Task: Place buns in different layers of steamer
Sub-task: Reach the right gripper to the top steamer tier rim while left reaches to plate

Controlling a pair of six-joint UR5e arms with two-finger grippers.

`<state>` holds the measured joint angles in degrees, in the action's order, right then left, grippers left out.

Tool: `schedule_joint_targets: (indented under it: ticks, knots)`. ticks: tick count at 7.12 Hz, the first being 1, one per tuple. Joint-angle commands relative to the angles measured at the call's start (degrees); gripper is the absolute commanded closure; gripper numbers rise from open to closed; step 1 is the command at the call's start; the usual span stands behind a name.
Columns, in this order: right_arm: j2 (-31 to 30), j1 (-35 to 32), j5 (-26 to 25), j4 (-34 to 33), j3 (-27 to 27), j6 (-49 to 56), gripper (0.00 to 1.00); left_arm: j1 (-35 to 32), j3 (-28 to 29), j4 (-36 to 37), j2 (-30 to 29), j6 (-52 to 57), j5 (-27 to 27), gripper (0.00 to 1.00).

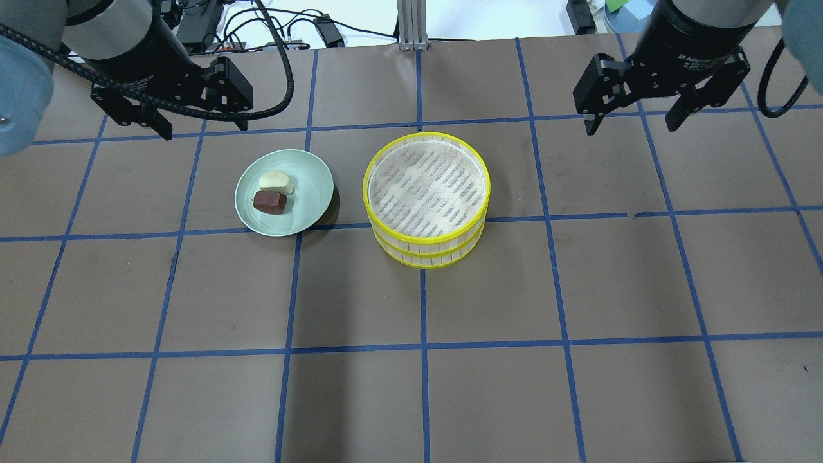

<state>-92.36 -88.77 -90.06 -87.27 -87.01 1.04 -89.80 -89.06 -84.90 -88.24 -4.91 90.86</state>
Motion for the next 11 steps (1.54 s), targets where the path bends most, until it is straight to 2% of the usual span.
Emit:
schedule_joint_targets:
  ticks: [1,2,3,4,6,8,10,11]
  knots:
    - [0.68,-0.17,-0.72,-0.26,0.17,-0.16,0.0,0.06,-0.24,0.09,0.17,0.52,0.2,0.0]
    - [2.17,-0.35,-1.25,-0.53,0.78,-0.25,0.0,0.24,-0.85,0.52,0.0,0.61,0.11,0.0]
    - [4.1,-1.83,-0.73,-1.23,1.05,-1.73,0.0,2.15,-1.11,4.44,-1.49,2.09,0.37,0.0]
    - [7.94,-4.46,-0.38,-3.58,1.14,-2.62,0.0,3.82,-1.64,6.31,-3.5,4.71,0.29,0.0]
    - [18.22,-14.19,-0.73,-15.42,1.05,-12.18,0.0,4.19,-2.43,16.73,-9.64,4.56,-0.06,0.0]
    - [24.92,-15.21,-0.29,-21.51,-0.52,-13.53,0.0,4.19,-2.7,25.8,-17.55,5.09,-0.24,0.0]
    - [26.7,-15.12,-0.38,-25.3,-3.07,-12.65,0.0,4.37,-2.7,32.22,-23.27,8.23,-0.33,0.0]
    - [26.97,-15.03,-0.29,-25.49,-3.08,-12.64,0.03,4.37,-2.61,33.91,-25.99,9.47,-0.33,0.0]
